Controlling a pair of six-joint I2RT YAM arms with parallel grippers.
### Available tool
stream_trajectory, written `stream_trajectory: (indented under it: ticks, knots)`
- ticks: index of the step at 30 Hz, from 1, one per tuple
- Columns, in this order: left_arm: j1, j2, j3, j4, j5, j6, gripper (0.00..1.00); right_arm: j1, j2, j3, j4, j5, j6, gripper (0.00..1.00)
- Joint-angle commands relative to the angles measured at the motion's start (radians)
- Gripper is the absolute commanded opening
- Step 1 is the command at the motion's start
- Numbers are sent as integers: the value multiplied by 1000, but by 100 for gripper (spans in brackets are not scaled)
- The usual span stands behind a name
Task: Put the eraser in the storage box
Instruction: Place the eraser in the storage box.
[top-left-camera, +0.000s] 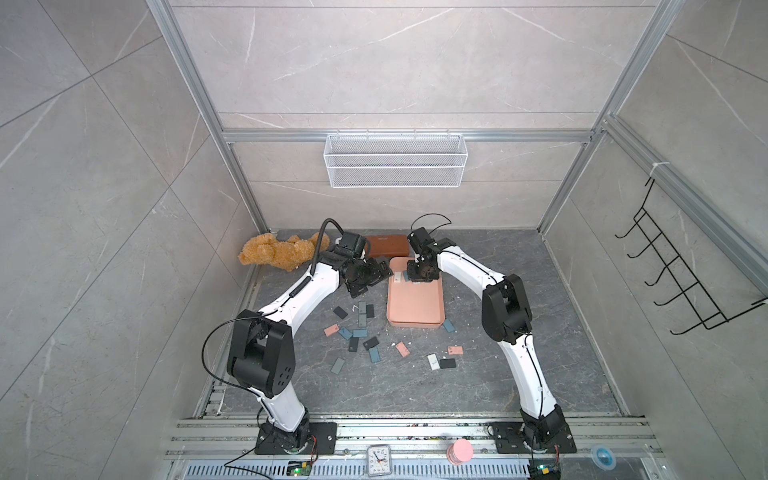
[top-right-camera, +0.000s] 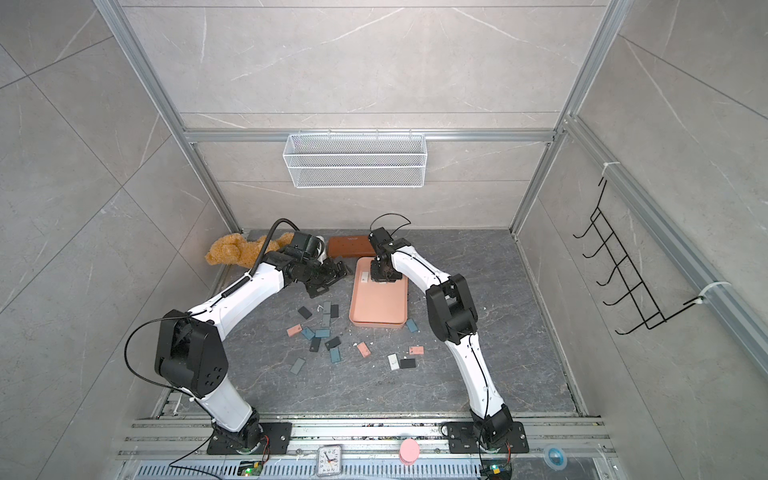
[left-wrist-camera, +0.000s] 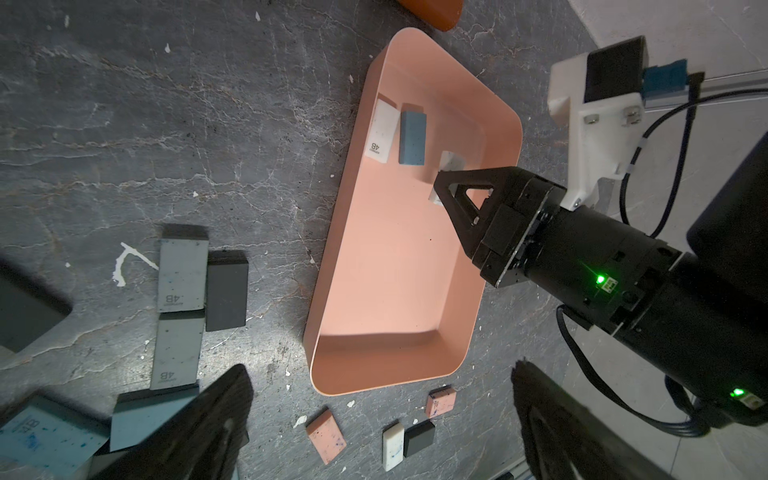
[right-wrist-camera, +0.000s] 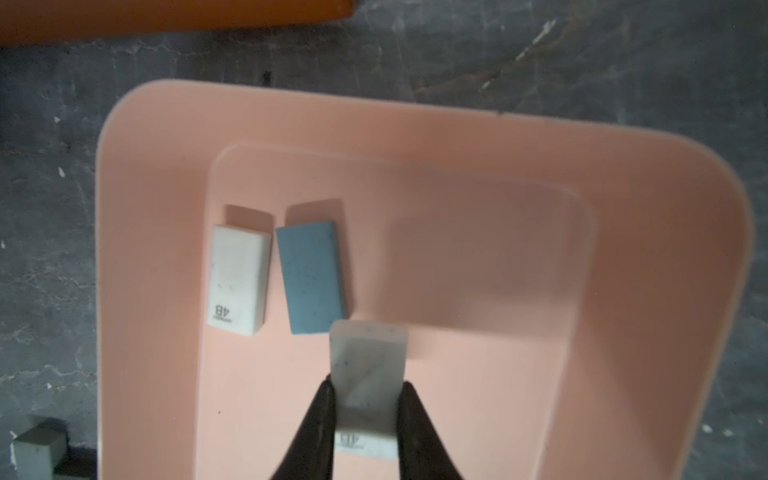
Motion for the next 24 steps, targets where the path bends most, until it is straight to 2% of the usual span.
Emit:
stream_trajectory:
  ticks: [1, 15, 24]
  knots:
    - [9, 17, 33, -28, 27, 31, 99, 3, 65, 95, -86, 34, -45, 25]
    - [17, 36, 49, -36, 30, 32, 99, 4, 160, 219, -142, 57, -102, 27]
    - [20, 33, 51, -48, 25, 38, 99, 4, 252, 366, -213, 64, -121, 28]
